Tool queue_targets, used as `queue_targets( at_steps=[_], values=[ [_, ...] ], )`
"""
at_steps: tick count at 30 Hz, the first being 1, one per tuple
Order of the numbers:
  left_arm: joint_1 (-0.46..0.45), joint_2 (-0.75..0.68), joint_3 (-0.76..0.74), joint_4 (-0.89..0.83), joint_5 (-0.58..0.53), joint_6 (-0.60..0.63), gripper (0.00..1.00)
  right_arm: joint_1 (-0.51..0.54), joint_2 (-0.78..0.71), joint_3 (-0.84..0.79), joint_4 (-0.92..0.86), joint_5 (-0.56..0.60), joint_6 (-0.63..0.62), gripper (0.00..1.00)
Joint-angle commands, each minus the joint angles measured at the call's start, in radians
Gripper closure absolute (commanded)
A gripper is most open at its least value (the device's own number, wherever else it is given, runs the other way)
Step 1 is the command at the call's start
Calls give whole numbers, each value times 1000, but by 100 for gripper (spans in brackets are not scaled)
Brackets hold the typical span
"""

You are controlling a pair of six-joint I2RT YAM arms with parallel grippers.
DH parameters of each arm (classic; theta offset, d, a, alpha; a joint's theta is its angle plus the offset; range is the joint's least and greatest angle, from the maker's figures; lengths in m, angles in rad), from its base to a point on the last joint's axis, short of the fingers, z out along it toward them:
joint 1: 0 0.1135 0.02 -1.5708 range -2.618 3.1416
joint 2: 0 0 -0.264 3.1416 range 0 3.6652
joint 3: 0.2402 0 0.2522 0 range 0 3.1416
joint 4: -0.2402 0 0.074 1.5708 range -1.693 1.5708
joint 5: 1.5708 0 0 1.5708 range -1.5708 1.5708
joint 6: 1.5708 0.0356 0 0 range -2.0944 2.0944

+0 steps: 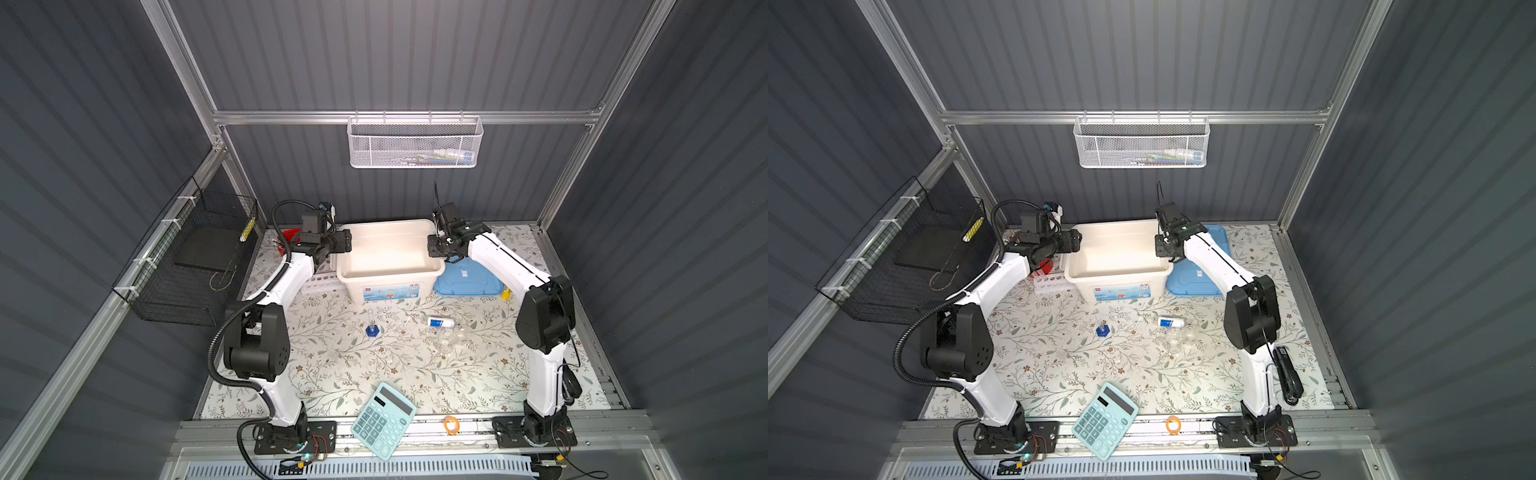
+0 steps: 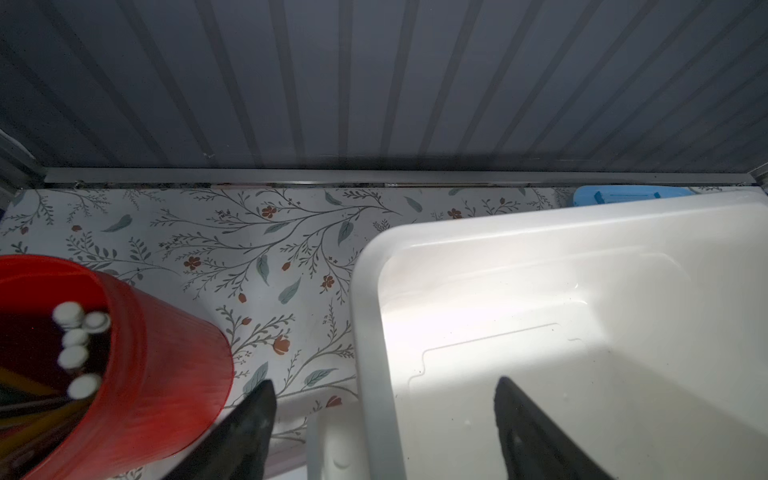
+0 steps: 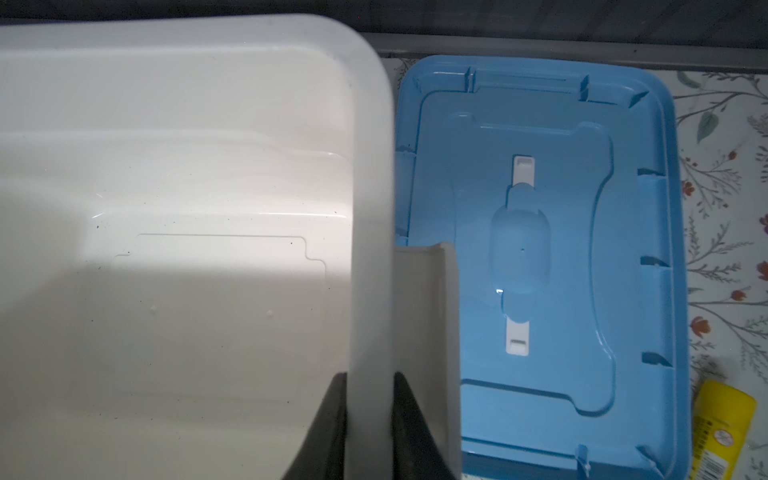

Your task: Organize the chemistry lab equipment

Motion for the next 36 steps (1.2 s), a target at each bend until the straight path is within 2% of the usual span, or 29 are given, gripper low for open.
queue_targets(
  at_steps=[1, 19, 26, 29, 36],
  values=[
    [-6, -16, -8, 3, 25, -14, 18, -2, -2, 4, -38, -12, -5, 81],
    [-17, -146, -113, -47, 20, -11, 18, 19, -165, -227, -17, -34, 72, 84],
    [-23, -185, -134, -58, 25, -17, 18, 28, -197, -261, -21, -19, 85, 83],
    [-23, -201, -148, -59, 22, -20, 18, 30, -203, -264, -22, -15, 84, 80],
    [-23, -246, -134, -81, -5, -3, 18, 31, -251, -255, -17, 20, 31, 60]
  ],
)
